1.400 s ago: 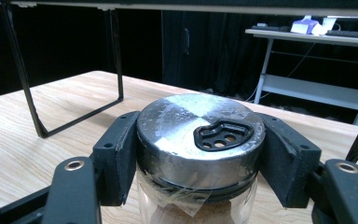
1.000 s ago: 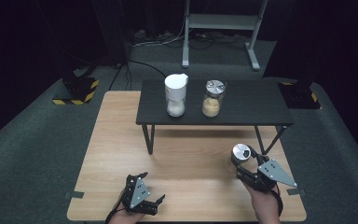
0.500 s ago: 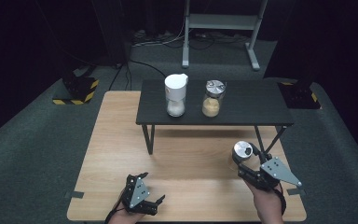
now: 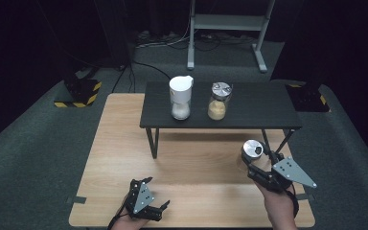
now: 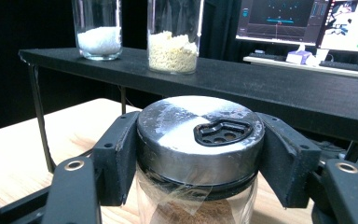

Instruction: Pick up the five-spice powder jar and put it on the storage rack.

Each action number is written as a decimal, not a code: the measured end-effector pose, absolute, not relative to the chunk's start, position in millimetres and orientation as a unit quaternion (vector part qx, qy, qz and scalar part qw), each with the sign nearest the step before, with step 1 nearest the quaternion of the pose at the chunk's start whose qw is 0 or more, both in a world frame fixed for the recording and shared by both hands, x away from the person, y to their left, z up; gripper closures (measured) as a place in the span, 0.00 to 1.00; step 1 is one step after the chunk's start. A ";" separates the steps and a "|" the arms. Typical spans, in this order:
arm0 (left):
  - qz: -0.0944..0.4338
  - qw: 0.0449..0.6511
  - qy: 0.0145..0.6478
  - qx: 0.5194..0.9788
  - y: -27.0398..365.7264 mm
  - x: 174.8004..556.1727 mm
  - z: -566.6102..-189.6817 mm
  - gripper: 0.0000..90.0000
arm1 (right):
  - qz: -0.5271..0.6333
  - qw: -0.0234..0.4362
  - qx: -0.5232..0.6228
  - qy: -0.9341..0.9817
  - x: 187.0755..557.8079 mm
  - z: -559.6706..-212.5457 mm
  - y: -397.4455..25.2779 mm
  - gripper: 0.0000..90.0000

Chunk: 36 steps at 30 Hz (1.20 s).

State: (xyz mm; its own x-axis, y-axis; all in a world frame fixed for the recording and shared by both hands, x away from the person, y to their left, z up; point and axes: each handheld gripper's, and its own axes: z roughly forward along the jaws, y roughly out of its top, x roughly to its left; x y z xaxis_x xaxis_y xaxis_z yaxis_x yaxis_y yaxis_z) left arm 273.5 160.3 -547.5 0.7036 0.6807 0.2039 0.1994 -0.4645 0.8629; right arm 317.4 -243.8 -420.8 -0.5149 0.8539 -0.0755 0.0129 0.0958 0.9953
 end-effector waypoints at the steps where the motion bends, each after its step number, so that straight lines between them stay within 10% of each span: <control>1: 0.273 0.441 0.271 0.811 160.4 273.5 -547.5 0.01 | 0.583 0.361 0.335 0.646 317.5 -419.4 -243.9 0.38; 36: 0.273 0.441 0.266 0.812 160.1 272.9 -547.6 0.01 | 0.605 0.365 0.327 0.628 325.6 -382.6 -242.1 0.38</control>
State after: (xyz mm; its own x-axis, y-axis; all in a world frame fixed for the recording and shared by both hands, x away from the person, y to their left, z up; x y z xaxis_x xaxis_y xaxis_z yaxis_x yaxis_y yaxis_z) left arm 272.9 160.1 -547.6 0.7092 0.6736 0.2081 0.1920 -0.4686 0.8623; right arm 325.6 -242.1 -382.6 -0.5197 0.8521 -0.0625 -0.0309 0.0543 0.9980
